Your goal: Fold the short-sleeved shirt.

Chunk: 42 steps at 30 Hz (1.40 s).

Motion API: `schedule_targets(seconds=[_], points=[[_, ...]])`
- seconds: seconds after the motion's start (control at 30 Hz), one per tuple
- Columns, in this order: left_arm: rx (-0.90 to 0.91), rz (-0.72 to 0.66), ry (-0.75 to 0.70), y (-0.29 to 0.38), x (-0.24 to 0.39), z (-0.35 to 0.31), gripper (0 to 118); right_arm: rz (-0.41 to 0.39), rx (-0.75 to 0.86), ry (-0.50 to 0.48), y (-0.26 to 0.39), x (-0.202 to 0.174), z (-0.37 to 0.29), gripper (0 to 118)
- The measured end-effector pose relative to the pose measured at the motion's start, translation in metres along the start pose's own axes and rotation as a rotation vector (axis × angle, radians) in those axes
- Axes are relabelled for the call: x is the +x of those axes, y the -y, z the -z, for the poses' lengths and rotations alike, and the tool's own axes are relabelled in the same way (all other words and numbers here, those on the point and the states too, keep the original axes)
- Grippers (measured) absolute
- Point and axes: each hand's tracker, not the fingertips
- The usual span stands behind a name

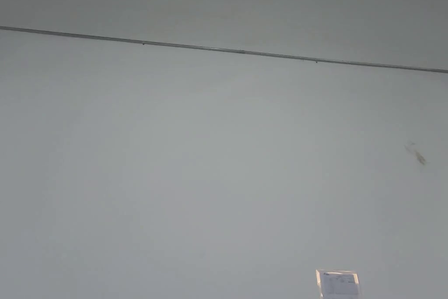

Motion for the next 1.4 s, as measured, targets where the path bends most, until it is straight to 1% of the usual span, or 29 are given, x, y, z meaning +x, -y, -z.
schedule_targets(seconds=[0.03,0.07,0.1,0.13,0.17,0.23,0.3,0.33,0.37,0.4,0.47,0.5,0.53,0.6,0.7,0.73,0.8,0.83,0.9,0.97,1.03,1.27,1.4], points=[[0.001,-0.001,-0.003,0.0,0.0,0.0,113,0.028,-0.042,-0.006,-0.003,0.002,0.002,118],[-0.005,-0.003,-0.006,-0.001,0.001,0.001,113,0.034,-0.043,-0.029,-0.004,0.003,0.002,118],[-0.021,-0.012,-0.001,-0.003,0.0,0.002,113,0.017,-0.021,-0.029,-0.003,0.002,0.001,118],[-0.025,-0.018,0.003,-0.004,0.0,0.003,113,0.001,0.032,0.011,-0.001,0.0,0.0,118],[-0.013,-0.02,0.006,-0.004,0.0,0.002,113,0.001,0.046,0.033,0.002,-0.002,-0.002,118],[0.007,-0.017,0.003,-0.005,0.001,0.002,113,0.017,0.093,0.059,0.007,0.001,-0.006,118],[0.004,-0.017,0.003,-0.007,0.003,0.002,113,0.004,0.156,0.051,0.014,0.003,-0.008,118],[0.008,-0.02,0.014,-0.007,0.003,0.002,113,-0.021,0.131,0.06,0.015,0.001,-0.006,118],[0.01,-0.019,0.017,-0.007,0.004,0.001,113,-0.033,0.098,0.112,0.014,0.0,-0.003,118],[0.012,-0.018,0.016,-0.008,0.005,0.001,113,-0.024,0.081,0.135,0.014,0.001,-0.001,118],[0.013,-0.014,0.015,-0.007,0.007,0.001,113,-0.02,0.116,0.071,0.017,0.005,-0.002,118],[0.014,-0.015,0.018,-0.006,0.007,0.001,113,-0.025,0.132,0.075,0.019,0.006,-0.003,118],[0.01,-0.017,0.022,-0.005,0.007,0.001,113,-0.047,0.153,0.094,0.02,0.004,-0.004,118],[0.01,-0.017,0.022,-0.003,0.007,0.001,113,-0.094,0.188,0.062,0.024,0.005,-0.005,118],[0.004,-0.02,0.022,0.0,0.007,0.002,113,-0.126,0.225,0.035,0.027,0.004,-0.01,118],[0.005,-0.019,0.019,0.0,0.008,0.002,113,-0.151,0.255,0.023,0.029,0.004,-0.012,118],[0.001,-0.012,0.019,0.001,0.009,0.003,113,-0.194,0.307,0.034,0.032,0.0,-0.016,118],[-0.002,-0.013,0.02,0.001,0.009,0.004,113,-0.201,0.303,0.028,0.032,-0.001,-0.017,118],[-0.001,-0.016,0.02,0.0,0.01,0.003,113,-0.207,0.299,0.026,0.033,-0.004,-0.019,118],[0.005,-0.016,0.021,0.0,0.012,0.002,113,-0.219,0.334,0.035,0.035,-0.006,-0.02,118],[0.004,-0.008,0.024,0.0,0.013,0.001,113,-0.223,0.322,0.037,0.034,-0.006,-0.019,118],[-0.004,-0.008,0.02,0.004,0.013,0.002,113,-0.202,0.318,0.028,0.034,-0.003,-0.019,118],[-0.005,-0.008,0.021,0.005,0.013,0.003,113,-0.208,0.318,0.038,0.034,-0.004,-0.018,118]])
